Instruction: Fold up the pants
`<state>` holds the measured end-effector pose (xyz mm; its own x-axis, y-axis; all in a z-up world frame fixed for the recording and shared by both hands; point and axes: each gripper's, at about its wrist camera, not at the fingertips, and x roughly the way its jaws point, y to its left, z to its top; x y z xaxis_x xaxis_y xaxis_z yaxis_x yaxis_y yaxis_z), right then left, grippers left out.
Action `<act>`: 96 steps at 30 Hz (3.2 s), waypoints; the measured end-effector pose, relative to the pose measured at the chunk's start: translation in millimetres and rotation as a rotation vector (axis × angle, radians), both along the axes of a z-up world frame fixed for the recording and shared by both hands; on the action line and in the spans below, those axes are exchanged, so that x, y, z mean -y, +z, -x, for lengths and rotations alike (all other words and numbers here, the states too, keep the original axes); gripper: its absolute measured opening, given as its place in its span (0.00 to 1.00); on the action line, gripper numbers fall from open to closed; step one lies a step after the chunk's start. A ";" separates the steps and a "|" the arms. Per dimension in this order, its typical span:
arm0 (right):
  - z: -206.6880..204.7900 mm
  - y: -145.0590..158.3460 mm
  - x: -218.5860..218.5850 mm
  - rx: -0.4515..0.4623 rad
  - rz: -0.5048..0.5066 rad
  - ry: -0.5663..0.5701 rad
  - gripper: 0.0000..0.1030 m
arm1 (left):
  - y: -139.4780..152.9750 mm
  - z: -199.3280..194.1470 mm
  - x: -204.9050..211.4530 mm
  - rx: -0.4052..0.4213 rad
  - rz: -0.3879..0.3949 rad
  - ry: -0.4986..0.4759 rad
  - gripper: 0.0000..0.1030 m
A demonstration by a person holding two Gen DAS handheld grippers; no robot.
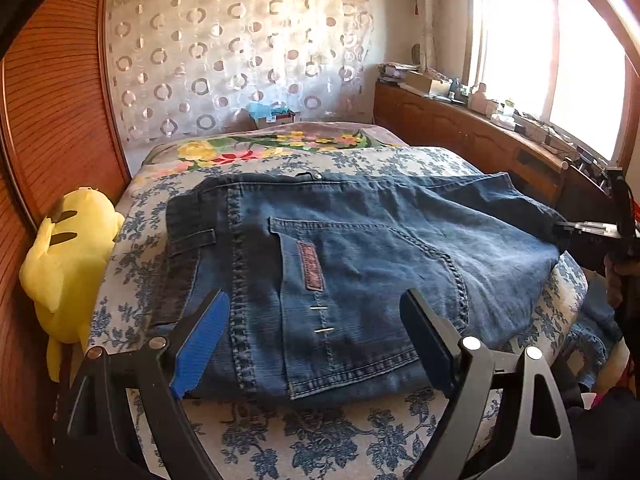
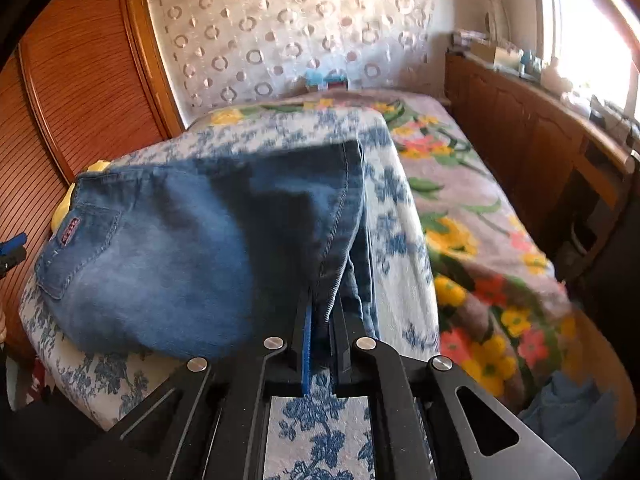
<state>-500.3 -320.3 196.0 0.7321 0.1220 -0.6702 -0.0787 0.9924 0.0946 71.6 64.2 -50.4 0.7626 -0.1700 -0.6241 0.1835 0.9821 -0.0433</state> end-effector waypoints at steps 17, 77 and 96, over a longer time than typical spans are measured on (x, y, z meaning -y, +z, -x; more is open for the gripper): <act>-57.6 107.3 -178.7 0.207 0.082 0.385 0.03 | 10.1 19.2 -49.6 0.040 0.029 0.099 0.85; -155.2 110.8 -352.0 -0.001 -0.039 0.644 0.02 | -3.3 24.7 -67.6 0.039 0.076 0.055 0.04; -173.5 123.7 -383.9 0.060 -0.022 0.626 0.49 | -17.4 39.4 -109.8 -0.002 0.062 0.172 0.35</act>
<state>-326.8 63.6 319.7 0.5537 0.5526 -0.6229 -0.6499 0.7545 0.0916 32.2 174.1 -67.8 0.7823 -0.0752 -0.6183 0.0126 0.9944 -0.1050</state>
